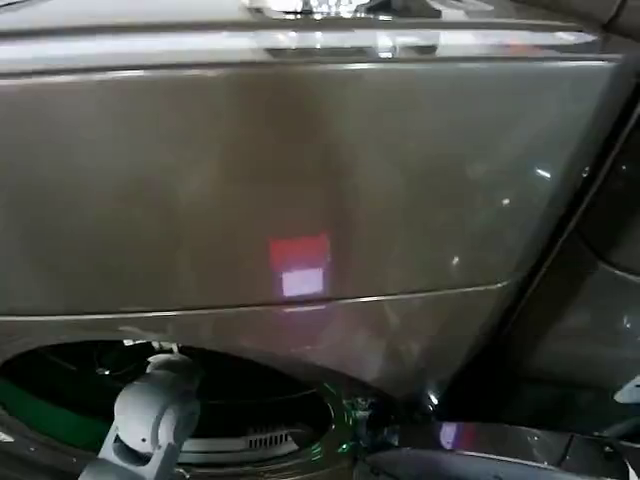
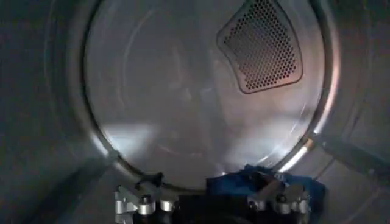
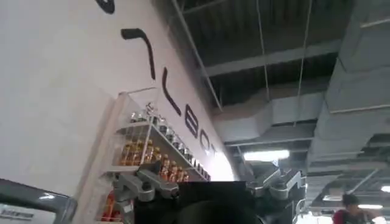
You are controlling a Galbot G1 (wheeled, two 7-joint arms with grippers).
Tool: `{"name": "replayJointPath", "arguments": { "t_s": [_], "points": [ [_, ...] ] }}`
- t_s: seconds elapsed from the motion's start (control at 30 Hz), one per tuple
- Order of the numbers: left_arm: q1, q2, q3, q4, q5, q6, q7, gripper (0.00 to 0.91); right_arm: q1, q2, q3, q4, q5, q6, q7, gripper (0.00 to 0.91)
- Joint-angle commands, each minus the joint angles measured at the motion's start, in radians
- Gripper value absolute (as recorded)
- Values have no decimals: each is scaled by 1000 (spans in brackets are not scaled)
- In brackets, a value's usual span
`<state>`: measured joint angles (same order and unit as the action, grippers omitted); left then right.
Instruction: Grasp the clothes from the dryer.
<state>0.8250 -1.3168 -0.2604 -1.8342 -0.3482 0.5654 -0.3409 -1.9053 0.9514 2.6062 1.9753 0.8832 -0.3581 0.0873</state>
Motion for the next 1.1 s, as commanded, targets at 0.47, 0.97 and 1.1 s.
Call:
{"name": "replayJointPath", "arguments": {
  "t_s": [0.47,0.97,1.1],
  "points": [
    [-352,-93,55,536,58,-118,26,907,3,0,2,1,16,2,-3,907],
    [-524,-151,75,824,107,-202,71,907,17,-6,-1,-7,16,3,-6,907],
    [-553,-162,73,888,124,-219,87,907,21,-6,-3,-8,16,3,-8,907]
  ]
}}
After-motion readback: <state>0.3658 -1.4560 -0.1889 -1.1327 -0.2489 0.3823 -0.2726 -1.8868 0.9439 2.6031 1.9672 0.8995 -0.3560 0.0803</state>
